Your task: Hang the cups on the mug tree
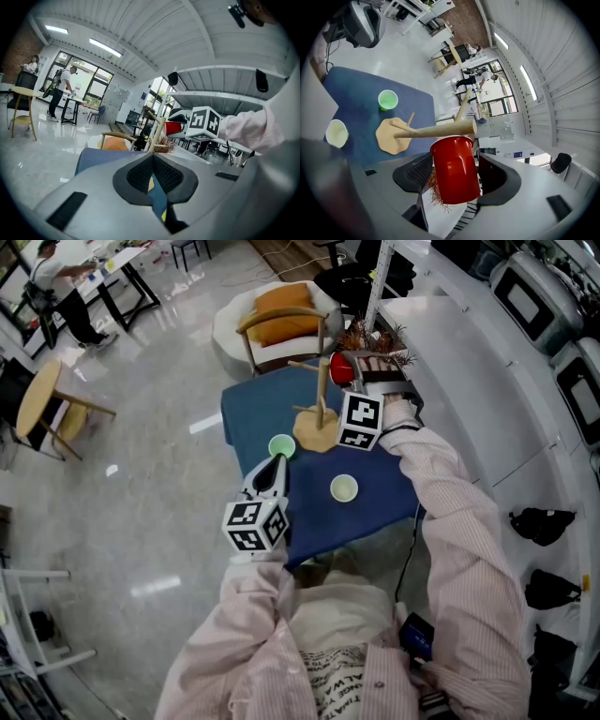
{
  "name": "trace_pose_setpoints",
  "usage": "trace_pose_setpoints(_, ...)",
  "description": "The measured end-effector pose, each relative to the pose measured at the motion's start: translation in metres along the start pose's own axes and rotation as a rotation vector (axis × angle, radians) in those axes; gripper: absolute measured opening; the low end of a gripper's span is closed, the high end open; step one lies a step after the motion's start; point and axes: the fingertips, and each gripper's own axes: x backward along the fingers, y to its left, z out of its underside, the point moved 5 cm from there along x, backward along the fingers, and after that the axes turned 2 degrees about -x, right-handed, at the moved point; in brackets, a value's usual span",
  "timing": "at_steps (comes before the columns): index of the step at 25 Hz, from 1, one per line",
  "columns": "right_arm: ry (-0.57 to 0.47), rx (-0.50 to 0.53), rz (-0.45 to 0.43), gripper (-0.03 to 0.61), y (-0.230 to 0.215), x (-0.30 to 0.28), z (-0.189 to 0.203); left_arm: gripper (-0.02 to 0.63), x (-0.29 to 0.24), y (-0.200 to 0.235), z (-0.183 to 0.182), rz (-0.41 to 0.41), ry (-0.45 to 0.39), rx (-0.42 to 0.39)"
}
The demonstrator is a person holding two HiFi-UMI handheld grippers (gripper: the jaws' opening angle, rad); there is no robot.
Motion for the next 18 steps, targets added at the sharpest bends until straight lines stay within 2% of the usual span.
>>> trace_pose_setpoints(18,-0.012,-0.041,0.031,0.304,-0.001,0.016,0.002,-0.002,-0.005,-0.004,0.0,0.054,0.009,-0.007)
